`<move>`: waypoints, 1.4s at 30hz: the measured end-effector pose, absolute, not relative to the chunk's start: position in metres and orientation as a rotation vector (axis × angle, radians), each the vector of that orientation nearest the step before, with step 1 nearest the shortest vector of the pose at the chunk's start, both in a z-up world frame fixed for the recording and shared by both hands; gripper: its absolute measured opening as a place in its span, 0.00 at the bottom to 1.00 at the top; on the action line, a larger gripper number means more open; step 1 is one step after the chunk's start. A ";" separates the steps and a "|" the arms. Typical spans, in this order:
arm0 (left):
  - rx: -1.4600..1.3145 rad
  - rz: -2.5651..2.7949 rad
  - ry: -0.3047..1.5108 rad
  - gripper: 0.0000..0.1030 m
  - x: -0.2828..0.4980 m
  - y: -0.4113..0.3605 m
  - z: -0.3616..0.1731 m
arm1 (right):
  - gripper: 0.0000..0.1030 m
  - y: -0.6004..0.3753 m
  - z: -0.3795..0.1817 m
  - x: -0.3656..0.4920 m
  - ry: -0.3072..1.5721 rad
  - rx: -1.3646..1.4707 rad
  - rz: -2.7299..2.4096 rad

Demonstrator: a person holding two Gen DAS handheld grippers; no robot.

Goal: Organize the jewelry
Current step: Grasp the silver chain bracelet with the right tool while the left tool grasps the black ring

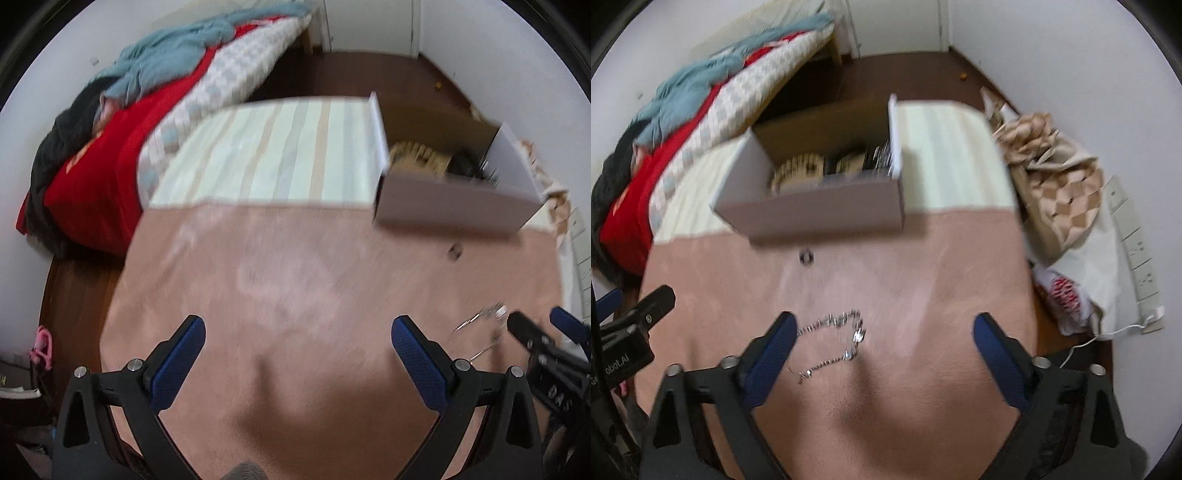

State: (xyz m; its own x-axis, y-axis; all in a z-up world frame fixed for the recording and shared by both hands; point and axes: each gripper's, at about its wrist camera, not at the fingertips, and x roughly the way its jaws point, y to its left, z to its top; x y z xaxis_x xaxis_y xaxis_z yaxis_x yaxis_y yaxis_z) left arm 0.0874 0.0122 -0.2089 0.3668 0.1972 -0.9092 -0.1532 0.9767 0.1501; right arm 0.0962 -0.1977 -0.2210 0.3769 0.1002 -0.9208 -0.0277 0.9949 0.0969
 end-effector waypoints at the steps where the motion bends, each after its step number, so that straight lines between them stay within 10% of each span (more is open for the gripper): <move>1: 0.039 0.227 1.188 1.00 0.085 0.014 -0.215 | 0.74 -0.194 -0.231 0.097 1.193 0.060 0.090; 6: 0.037 0.241 1.224 1.00 0.082 0.020 -0.232 | 0.40 -0.178 -0.253 0.089 1.161 -0.056 0.071; 8: 0.033 0.233 1.224 1.00 0.084 0.019 -0.233 | 0.06 -0.174 -0.254 0.086 1.143 -0.066 0.092; 24: 0.005 0.003 1.189 0.99 0.154 -0.072 -0.235 | 0.06 -0.260 -0.219 0.107 1.073 0.127 -0.048; 33: 0.059 -0.034 1.194 0.52 0.168 -0.097 -0.250 | 0.06 -0.273 -0.228 0.114 1.078 0.157 -0.073; 37: 0.068 -0.061 1.175 0.14 0.169 -0.102 -0.249 | 0.06 -0.276 -0.229 0.115 1.077 0.162 -0.081; 42: 0.056 -0.074 1.155 0.10 0.162 -0.100 -0.244 | 0.06 -0.278 -0.224 0.114 1.068 0.170 -0.086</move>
State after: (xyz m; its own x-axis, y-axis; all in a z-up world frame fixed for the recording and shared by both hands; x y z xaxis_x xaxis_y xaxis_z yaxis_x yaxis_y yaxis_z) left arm 0.1620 -0.1002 -0.2444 0.4022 -0.0300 -0.9151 0.0874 0.9962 0.0057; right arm 0.1138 -0.2780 -0.2244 0.4800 0.0123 -0.8772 0.1520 0.9836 0.0970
